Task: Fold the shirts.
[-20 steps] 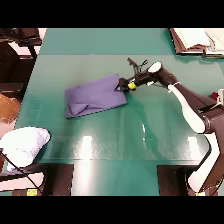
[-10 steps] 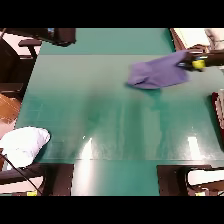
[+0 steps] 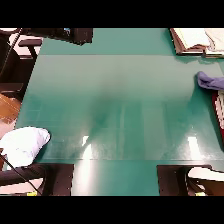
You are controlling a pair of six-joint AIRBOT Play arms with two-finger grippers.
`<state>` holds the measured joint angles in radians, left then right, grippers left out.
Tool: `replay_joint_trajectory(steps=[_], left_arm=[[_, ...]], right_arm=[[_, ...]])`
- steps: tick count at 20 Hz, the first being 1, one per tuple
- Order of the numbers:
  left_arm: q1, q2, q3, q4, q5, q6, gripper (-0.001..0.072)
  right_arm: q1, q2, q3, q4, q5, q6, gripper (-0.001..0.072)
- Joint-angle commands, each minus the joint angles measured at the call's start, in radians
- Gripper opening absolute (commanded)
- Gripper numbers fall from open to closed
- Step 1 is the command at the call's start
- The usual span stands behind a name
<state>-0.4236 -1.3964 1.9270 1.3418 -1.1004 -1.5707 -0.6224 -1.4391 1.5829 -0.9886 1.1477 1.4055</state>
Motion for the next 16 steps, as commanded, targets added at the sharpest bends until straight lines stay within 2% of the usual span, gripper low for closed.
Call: replay_joint_trajectory(steps=[1, 4, 8, 13, 16], left_arm=[[-0.006, -0.003, 0.0, -0.003, 0.009, 0.0, 0.0022], [-0.006, -0.011, 0.0, -0.003, 0.007, 0.0, 0.0022], [-0.006, -0.014, 0.0, -0.003, 0.006, 0.0, 0.0022], [-0.006, -0.014, 0.0, -0.003, 0.0, 0.0, 0.0022], [-0.006, -0.014, 0.0, -0.003, -0.002, 0.0, 0.0022]], right_arm=[[-0.05, 0.007, 0.039, -0.001, -0.064, -0.032, 0.0018], [-0.048, 0.002, 0.151, -0.004, -0.093, -0.039, 0.0018], [-0.083, -0.002, 0.29, -0.035, -0.058, -0.064, 0.0018], [-0.139, -0.002, 0.364, -0.035, 0.067, -0.158, 0.0019], [-0.186, -0.001, 0.363, -0.039, 0.153, -0.162, 0.0018]])
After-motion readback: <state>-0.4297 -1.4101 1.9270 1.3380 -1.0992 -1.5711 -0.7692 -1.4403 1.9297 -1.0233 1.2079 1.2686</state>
